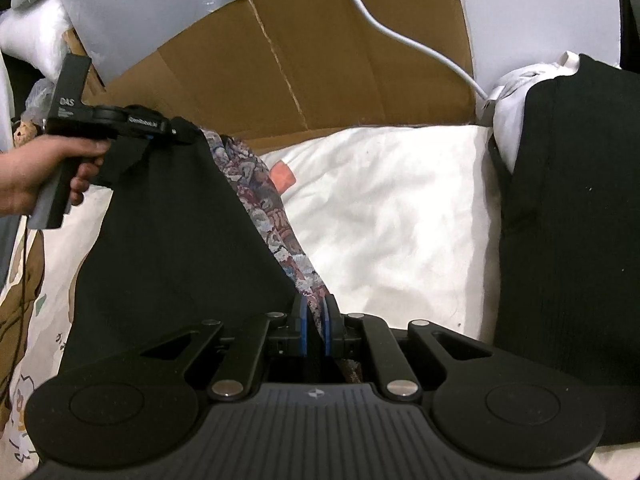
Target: Fold clothes
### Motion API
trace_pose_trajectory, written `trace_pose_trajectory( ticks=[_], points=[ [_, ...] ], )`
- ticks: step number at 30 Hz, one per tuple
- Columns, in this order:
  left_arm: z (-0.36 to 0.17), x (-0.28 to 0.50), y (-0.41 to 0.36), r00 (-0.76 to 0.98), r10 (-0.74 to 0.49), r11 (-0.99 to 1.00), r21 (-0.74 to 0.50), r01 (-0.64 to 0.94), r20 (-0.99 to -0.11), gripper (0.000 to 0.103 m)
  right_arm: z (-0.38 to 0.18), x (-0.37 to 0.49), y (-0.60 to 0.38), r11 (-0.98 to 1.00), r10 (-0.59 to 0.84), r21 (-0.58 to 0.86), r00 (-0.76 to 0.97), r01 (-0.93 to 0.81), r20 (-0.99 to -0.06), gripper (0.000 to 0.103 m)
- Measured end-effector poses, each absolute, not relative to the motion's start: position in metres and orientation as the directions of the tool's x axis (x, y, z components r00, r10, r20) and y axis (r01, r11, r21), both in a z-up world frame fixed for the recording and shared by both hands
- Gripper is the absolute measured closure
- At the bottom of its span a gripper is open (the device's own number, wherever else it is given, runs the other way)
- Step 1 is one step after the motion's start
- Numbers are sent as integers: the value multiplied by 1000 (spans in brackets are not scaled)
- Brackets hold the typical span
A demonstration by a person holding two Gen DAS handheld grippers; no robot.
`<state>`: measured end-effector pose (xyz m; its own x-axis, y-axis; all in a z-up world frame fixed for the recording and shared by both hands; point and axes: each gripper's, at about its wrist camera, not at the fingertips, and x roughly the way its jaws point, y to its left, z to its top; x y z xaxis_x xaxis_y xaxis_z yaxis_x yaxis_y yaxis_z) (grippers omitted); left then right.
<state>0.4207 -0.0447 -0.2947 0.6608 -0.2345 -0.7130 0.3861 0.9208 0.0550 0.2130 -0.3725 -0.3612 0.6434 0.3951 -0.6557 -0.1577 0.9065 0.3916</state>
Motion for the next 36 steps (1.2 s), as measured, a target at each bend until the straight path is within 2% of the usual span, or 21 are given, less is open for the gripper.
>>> trace_pose_trajectory(
  ticks=[10, 13, 15, 18, 22, 25, 31, 36],
  points=[
    [-308, 430, -55, 674, -227, 924, 64, 378, -703, 68, -367, 214, -380, 907, 381, 403, 638, -121, -669, 97],
    [-319, 438, -56, 649, -203, 939, 42, 341, -733, 54, -371, 216, -380, 911, 373, 397, 629, -109, -682, 97],
    [-317, 437, -58, 647, -201, 935, 52, 349, -735, 40, -371, 217, -381, 917, 358, 387, 634, -98, -686, 95],
    [-312, 434, -58, 644, -195, 929, 71, 363, -740, 32, -369, 217, -382, 921, 343, 381, 643, -86, -685, 93],
    [-300, 426, -46, 649, -184, 933, 77, 352, -738, 29, -365, 216, -379, 923, 342, 372, 662, -102, -667, 81],
    [-288, 418, -30, 663, -171, 942, 75, 326, -729, 23, -361, 213, -376, 922, 349, 366, 677, -125, -648, 73],
    [-280, 402, 4, 671, -124, 962, 77, 261, -731, 23, -360, 215, -365, 923, 365, 345, 668, -169, -648, 72],
    [-294, 390, 38, 648, -111, 981, 23, 194, -754, 24, -368, 218, -355, 939, 336, 297, 644, -173, -687, 72]
  ],
)
